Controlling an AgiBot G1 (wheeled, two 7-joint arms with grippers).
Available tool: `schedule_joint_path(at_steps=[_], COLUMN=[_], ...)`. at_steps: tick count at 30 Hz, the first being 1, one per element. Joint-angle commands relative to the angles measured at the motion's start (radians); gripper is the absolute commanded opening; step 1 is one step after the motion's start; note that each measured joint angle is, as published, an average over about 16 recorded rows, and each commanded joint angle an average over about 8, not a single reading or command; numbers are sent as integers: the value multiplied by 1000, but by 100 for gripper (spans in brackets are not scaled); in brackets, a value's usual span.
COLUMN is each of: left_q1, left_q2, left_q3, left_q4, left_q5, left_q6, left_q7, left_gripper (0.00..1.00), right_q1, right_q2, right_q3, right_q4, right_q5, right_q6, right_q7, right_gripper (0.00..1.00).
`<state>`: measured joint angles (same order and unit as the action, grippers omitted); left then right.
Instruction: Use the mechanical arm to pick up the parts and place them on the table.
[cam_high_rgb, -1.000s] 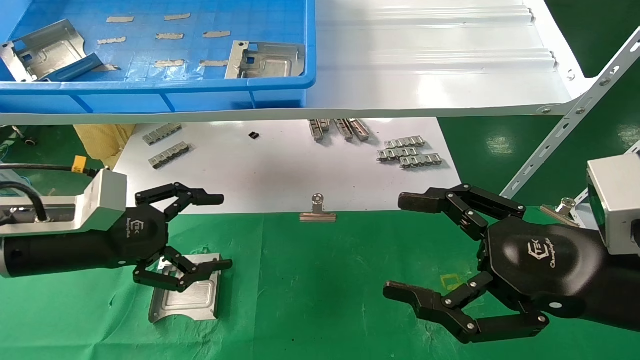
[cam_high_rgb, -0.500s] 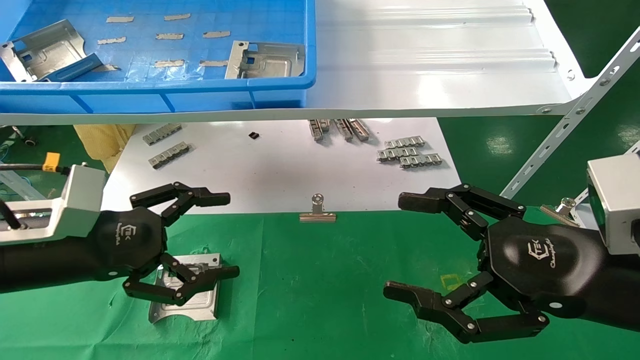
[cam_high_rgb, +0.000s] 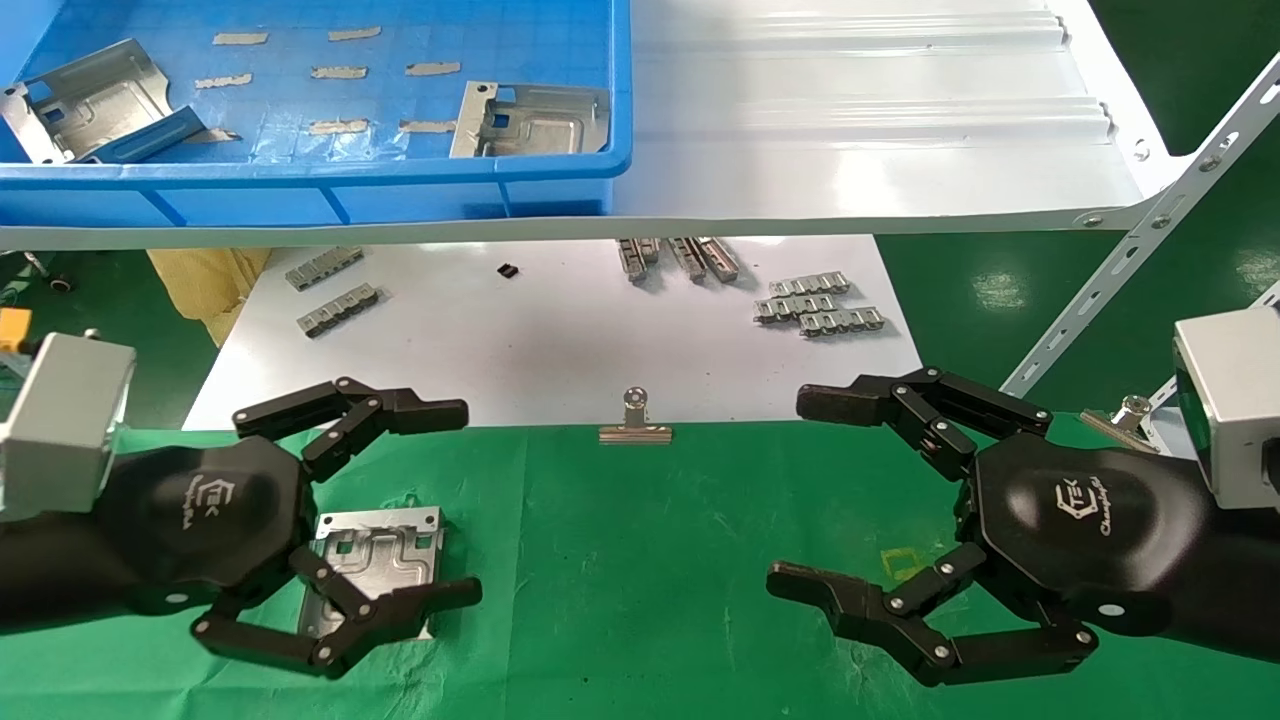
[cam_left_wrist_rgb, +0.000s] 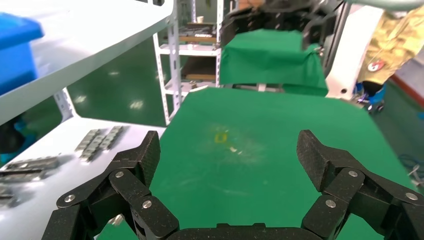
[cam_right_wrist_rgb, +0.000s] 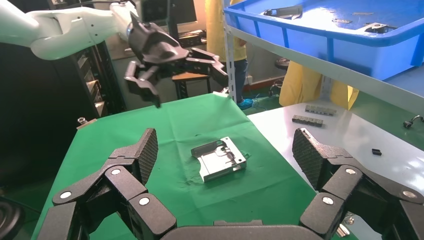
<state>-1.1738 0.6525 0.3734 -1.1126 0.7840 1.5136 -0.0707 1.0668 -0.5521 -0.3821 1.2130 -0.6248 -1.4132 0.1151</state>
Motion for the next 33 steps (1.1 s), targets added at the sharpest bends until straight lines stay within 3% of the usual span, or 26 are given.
schedule_joint_path(at_steps=[1,12,33], left_q1=[20,110,105], left_q2=[-8,-46,-44], left_q3=[-19,-104,-99], left_q4=[-35,-190,-180], left_q5=[-11,-60,-57], left_q6=[-4,-19,-20], left_q7=[-24,-124,-120], left_gripper=[100,100,100], right_q1=[0,0,0], right_q2=[0,0,0], right_q3=[0,0,0], right_q4=[0,0,0], right_q5=[0,0,0], right_q6=[0,0,0], right_q7=[0,0,0], right_gripper=[100,100,100])
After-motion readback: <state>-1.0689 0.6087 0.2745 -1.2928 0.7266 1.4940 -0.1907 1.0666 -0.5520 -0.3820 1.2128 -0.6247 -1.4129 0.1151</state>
